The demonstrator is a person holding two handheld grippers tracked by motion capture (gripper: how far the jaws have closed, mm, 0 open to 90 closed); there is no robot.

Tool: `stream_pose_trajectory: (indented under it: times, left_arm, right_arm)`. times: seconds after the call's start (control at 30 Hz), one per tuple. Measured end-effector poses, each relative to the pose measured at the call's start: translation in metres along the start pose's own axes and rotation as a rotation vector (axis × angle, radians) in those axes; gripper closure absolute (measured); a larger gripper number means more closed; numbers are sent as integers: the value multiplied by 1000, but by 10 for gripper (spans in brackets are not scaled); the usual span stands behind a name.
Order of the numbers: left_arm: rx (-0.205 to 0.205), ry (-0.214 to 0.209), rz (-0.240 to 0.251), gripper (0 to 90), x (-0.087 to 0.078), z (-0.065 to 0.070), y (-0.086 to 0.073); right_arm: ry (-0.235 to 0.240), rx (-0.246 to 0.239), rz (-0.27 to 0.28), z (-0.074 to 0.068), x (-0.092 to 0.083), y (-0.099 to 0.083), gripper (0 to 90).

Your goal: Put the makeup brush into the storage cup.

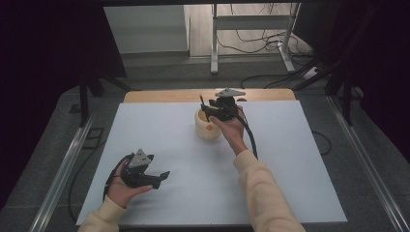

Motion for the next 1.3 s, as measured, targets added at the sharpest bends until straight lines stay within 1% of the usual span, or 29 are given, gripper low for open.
stream_pose_trajectory:
  times: [0.07, 0.17, 0.23, 0.27, 0.3, 0.33, 0.37, 0.4, 0.53, 0.6, 0.63, 0.73, 0.9, 1.3]
  left_arm:
    - [1, 1, 0, 142, 0, 0, 0]
    - [0, 2, 1, 142, 0, 0, 0]
    - [3, 3, 0, 142, 0, 0, 0]
    - [2, 2, 1, 142, 0, 0, 0]
    - [2, 2, 1, 142, 0, 0, 0]
    - [3, 2, 1, 142, 0, 0, 0]
    - [3, 2, 1, 142, 0, 0, 0]
    - [4, 3, 2, 142, -1, 0, 1]
    - [3, 4, 5, 143, -2, 0, 1]
    - [4, 6, 4, 143, -2, 0, 1]
    - [4, 7, 5, 143, -2, 0, 1]
    - [4, 8, 3, 143, -2, 0, 1]
    - [4, 10, 4, 143, -1, -1, 2]
    - [2, 10, 5, 143, 0, -1, 2]
  right_arm:
    - [12, 4, -2, -1, -1, 0, 376]
    - [32, 4, -4, -4, -6, 2, 301]
    - [42, -1, -13, -6, -9, 3, 264]
    - [43, -10, -19, -7, -11, 3, 259]
    - [43, -10, -19, -7, -11, 3, 259]
    - [71, -10, -41, -10, -13, 4, 240]
    - [71, -10, -41, -10, -13, 4, 240]
    - [74, -17, -62, -11, -16, 3, 202]
    - [68, -46, -83, -13, -25, 1, 164]
    - [53, -47, -80, -12, -30, 0, 143]
    - [52, -44, -79, -11, -34, 0, 135]
    - [54, -58, -95, -10, -41, -5, 118]
    - [56, -57, -102, -8, -53, -11, 110]
    - [74, -70, -95, -5, -73, -24, 112]
Point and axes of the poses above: each handheld gripper's, and its own axes: x roughly forward along the jaws, y roughly out of its top, z roughly to its right, the point moved 3 cm from there along x, roughly forward along the jaws, and after that the axes turned 3 degrees about x, right-handed, at the moved point
